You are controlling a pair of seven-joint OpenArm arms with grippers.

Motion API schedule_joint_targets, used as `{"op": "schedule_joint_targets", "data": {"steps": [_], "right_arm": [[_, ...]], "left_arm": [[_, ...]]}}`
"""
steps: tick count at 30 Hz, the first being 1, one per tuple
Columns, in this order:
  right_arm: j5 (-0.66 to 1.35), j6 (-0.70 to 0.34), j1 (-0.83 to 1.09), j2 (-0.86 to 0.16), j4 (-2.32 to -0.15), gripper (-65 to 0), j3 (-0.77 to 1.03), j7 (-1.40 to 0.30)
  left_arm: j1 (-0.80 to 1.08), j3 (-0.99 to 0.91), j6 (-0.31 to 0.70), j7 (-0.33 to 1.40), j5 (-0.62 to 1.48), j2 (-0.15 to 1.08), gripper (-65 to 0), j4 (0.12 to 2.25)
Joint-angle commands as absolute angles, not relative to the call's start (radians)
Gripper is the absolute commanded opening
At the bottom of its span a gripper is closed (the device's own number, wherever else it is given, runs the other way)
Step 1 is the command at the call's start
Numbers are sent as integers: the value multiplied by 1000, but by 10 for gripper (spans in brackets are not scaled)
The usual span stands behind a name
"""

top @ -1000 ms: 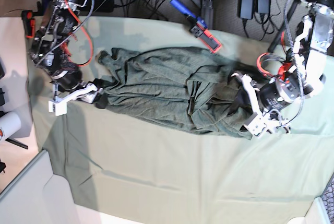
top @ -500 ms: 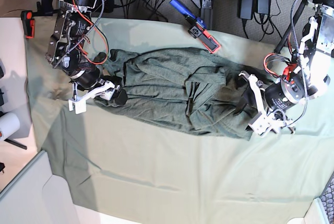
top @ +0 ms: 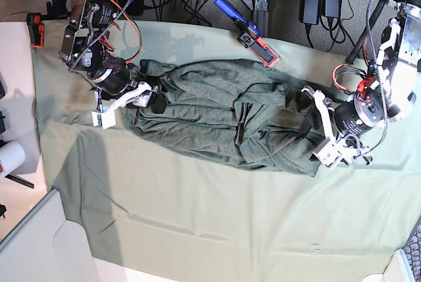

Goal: Fold the T-shirt properly
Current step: 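Release the left gripper and push the right gripper's end onto the fold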

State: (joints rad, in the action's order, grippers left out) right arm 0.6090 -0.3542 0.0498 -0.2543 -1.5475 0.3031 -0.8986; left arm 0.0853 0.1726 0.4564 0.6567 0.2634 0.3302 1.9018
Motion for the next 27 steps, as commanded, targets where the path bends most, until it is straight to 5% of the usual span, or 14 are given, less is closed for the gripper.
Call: {"op": "schedule_joint_targets", "data": {"steps": [1, 11, 19, 27], "right_arm": [[603, -348, 45, -262, -1554, -214, 302, -925], [582, -348, 45, -263, -1554, -227, 198, -915], [506, -348, 44, -263, -1554, -637, 118, -832], [471, -348, 39, -263, -1563, -650, 147, -818]], "left_arm": [[70, 168, 461, 632, 274, 336, -315, 1916], [70, 168, 461, 632, 274, 336, -315, 1916], [69, 168, 461, 632, 273, 336, -315, 1916], [69, 147, 461, 631, 273, 336, -315, 1916]]}}
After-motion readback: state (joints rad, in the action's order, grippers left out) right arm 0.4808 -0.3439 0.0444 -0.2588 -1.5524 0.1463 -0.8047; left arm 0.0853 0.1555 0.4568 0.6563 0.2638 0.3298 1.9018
